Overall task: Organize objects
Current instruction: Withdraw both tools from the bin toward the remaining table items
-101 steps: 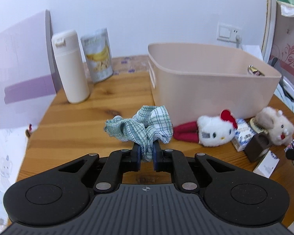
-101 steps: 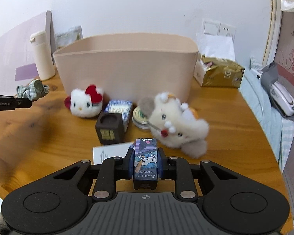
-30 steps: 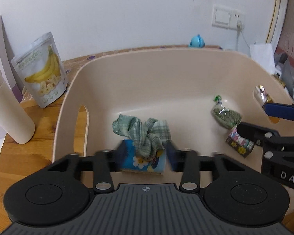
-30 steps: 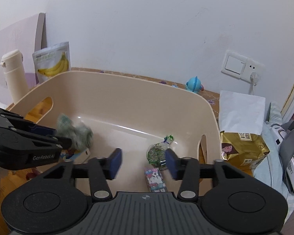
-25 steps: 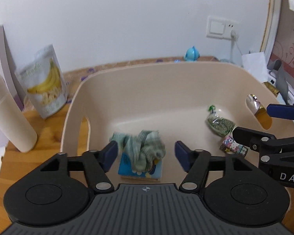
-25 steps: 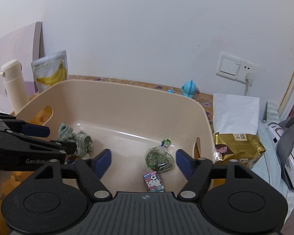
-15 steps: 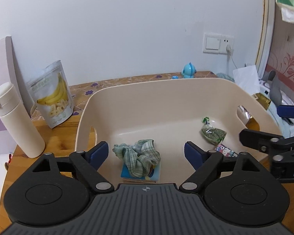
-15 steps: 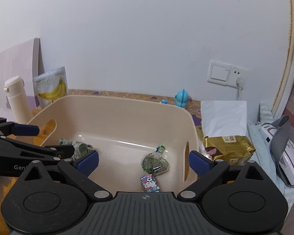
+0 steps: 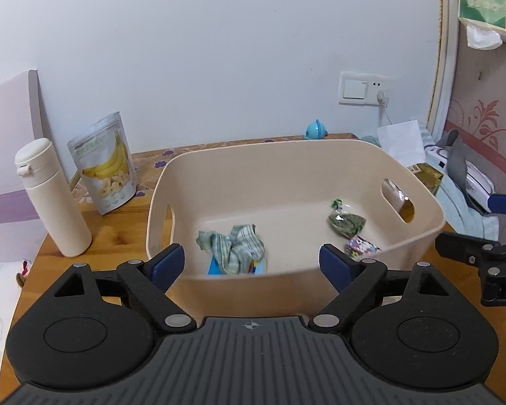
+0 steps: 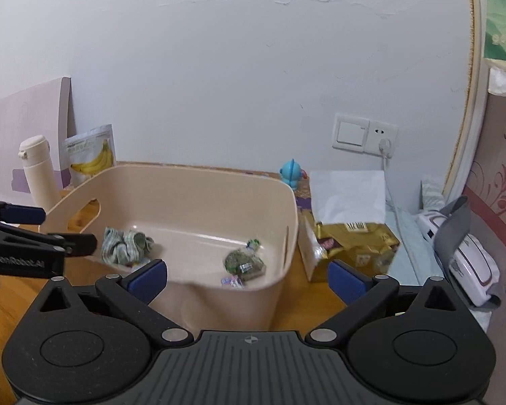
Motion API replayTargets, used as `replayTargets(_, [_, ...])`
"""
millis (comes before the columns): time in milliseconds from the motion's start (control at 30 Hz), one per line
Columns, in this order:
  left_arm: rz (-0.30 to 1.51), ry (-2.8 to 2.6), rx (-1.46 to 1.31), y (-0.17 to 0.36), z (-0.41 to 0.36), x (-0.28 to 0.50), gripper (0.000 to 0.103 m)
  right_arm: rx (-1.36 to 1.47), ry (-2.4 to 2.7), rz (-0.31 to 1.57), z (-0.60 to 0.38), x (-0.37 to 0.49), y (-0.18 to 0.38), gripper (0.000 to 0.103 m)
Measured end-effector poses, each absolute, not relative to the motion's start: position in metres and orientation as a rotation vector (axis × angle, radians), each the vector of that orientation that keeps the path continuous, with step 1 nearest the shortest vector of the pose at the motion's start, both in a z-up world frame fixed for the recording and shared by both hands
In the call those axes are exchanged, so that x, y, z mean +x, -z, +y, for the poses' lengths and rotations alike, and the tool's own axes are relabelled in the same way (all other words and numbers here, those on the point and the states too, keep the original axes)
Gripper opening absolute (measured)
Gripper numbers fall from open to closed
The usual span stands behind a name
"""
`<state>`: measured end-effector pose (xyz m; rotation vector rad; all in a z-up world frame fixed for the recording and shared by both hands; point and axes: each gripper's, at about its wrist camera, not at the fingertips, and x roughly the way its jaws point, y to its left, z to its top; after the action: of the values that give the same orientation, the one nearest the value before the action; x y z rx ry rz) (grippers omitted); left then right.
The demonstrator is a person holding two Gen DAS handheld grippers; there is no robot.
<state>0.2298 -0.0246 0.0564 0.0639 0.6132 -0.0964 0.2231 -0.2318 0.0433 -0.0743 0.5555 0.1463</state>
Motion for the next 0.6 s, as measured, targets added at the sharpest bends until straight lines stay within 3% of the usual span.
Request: replayTargets(600, [0.661,0.148,0.067,-0.020,-0.043,0.159,0.089,-0.113,-0.144,0.644,-0.260,0.169,0.001,0.103])
